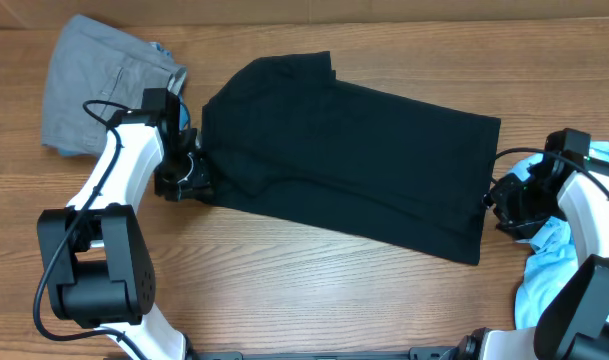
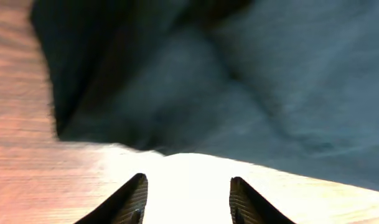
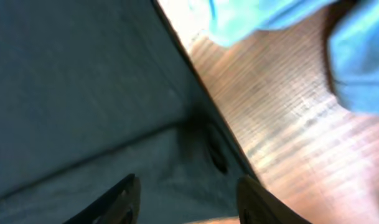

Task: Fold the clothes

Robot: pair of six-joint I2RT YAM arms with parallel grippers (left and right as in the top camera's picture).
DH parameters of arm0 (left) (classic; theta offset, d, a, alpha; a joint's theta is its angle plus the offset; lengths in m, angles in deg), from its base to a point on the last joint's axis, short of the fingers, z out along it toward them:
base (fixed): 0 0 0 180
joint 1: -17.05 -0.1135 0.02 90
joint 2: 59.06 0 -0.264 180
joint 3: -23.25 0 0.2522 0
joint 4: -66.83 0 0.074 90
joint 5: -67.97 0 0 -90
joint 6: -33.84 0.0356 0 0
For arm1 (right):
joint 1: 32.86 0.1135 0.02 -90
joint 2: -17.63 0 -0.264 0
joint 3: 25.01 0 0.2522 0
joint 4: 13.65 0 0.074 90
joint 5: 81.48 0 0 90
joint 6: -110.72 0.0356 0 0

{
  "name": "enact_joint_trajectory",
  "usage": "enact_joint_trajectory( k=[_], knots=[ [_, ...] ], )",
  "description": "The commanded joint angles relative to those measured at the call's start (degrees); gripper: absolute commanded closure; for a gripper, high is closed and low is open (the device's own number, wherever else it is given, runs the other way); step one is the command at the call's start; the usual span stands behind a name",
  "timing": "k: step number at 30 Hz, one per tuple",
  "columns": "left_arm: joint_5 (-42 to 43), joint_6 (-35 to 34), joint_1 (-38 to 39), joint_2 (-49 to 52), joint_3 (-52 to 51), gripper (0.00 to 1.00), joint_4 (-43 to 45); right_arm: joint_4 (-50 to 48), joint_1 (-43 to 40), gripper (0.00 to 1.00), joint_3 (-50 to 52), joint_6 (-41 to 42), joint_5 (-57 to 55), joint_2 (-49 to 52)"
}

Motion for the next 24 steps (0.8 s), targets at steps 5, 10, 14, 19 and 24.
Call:
enact_joint_trajectory(
  k=[5,10,14,19,24],
  knots=[
    [7.48,4.24,2.47,-1.40,1.38,0.59,2.19,-6.19,1.57,0.53,8.74,2.23,2.34,-1.05],
    [7.28,4.22,4.11,-1.40,1.38,0.62,3.65,-10.84,1.55,0.79,9.46,2.16,4.00,-1.05],
    [7.23,4.22,4.74,-1.40,1.38,0.63,5.31,-18.14,1.49,0.96,9.44,2.16,5.95,-1.05],
    [7.26,4.22,4.98,-1.40,1.38,0.63,5.40,-22.62,1.49,0.73,7.93,1.49,17.16,-1.05],
    [7.30,4.22,5.27,-1.40,1.38,0.60,5.73,-24.46,1.49,0.62,7.89,1.79,17.46,-1.05]
  ],
)
